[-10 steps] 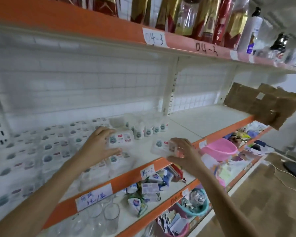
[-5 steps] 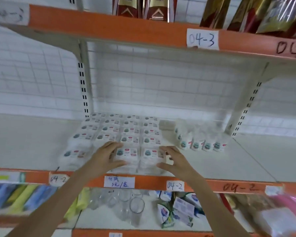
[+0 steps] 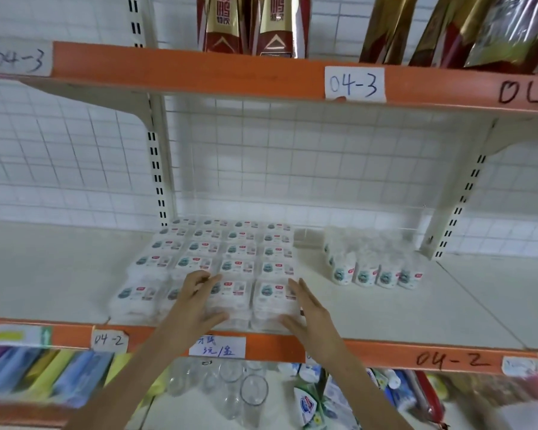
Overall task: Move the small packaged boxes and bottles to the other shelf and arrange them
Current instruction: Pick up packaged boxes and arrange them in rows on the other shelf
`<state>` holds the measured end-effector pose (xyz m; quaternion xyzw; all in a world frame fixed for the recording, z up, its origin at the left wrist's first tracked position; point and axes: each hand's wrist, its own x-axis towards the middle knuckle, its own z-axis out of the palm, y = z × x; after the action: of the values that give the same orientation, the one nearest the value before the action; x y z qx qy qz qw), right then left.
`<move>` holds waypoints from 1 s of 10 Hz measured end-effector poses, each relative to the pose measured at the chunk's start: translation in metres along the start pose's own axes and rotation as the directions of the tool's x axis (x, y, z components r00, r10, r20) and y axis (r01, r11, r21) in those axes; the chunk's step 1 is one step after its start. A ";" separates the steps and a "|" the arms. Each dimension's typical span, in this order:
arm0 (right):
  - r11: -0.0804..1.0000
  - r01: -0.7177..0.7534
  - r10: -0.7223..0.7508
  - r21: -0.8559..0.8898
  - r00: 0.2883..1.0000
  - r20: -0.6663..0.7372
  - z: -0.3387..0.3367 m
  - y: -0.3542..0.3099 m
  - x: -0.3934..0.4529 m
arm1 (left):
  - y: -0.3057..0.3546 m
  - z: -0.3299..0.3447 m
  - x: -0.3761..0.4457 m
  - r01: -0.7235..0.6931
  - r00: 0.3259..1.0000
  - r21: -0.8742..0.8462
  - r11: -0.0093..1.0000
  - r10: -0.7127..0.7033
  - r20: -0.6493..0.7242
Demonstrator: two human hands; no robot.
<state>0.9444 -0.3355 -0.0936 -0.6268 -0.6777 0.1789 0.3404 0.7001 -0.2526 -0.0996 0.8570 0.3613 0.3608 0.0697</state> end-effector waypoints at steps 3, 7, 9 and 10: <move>0.998 0.013 -0.017 0.061 0.997 0.078 -0.011 -0.008 -0.004 | -0.004 -0.012 -0.006 0.051 0.999 -0.058 0.997 -0.050 0.022; 0.602 -0.417 0.466 0.681 0.876 0.125 -0.013 -0.013 0.085 | -0.095 -0.108 0.039 0.660 0.716 -0.370 0.654 -0.697 0.046; 0.628 -0.427 0.466 0.650 0.876 0.126 -0.005 -0.012 0.092 | -0.101 -0.090 0.053 0.652 0.640 -0.662 0.370 -0.738 0.217; 0.625 -0.448 0.486 0.639 0.864 0.131 -0.004 -0.011 0.094 | -0.109 -0.087 0.053 0.605 0.630 -0.746 0.279 -0.740 0.235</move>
<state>0.9405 -0.2462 -0.0610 -0.6271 -0.3769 0.4675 0.4961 0.6051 -0.1499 -0.0475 0.4710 0.5012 0.4795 0.5449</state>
